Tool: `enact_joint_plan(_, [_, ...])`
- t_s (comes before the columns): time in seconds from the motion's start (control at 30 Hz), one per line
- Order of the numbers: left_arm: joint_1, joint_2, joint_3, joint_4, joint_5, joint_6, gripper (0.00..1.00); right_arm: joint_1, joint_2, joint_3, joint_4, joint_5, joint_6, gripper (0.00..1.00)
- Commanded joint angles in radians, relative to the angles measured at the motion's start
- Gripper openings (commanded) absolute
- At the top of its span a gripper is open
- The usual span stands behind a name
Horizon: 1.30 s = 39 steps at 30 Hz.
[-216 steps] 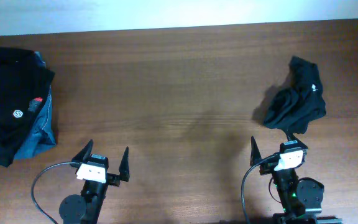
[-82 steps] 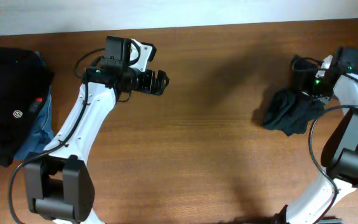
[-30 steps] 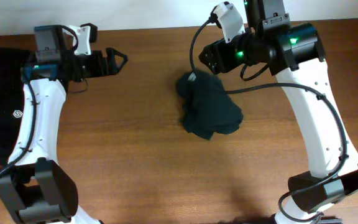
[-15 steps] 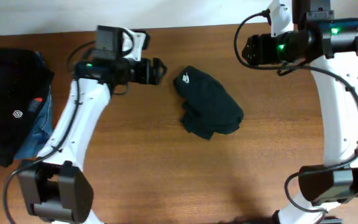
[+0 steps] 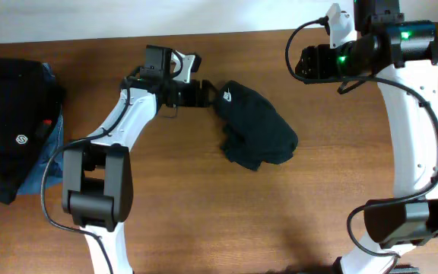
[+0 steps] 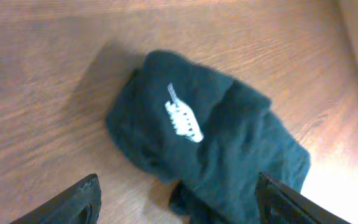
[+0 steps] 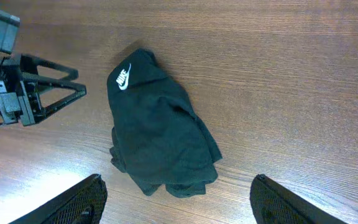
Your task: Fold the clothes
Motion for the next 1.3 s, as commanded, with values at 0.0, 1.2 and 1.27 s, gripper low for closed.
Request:
enact_joint_plan(0.0, [-0.037,0.014,0.014,0.046,0.060,-0.006,0.79,-0.005,0.003,0.002,0.001,0.013,0.001,0.79])
enact_joint_plan(1.2, [-0.157,0.093,0.014,0.098,-0.268,-0.006,0.01,-0.005,0.003,0.002,-0.009,0.065,-0.014,0.79])
enact_joint_plan(1.27, [-0.150,0.076,0.027,0.092,-0.327,-0.005,0.01,-0.005,0.003,0.002,-0.016,0.089,-0.014,0.79])
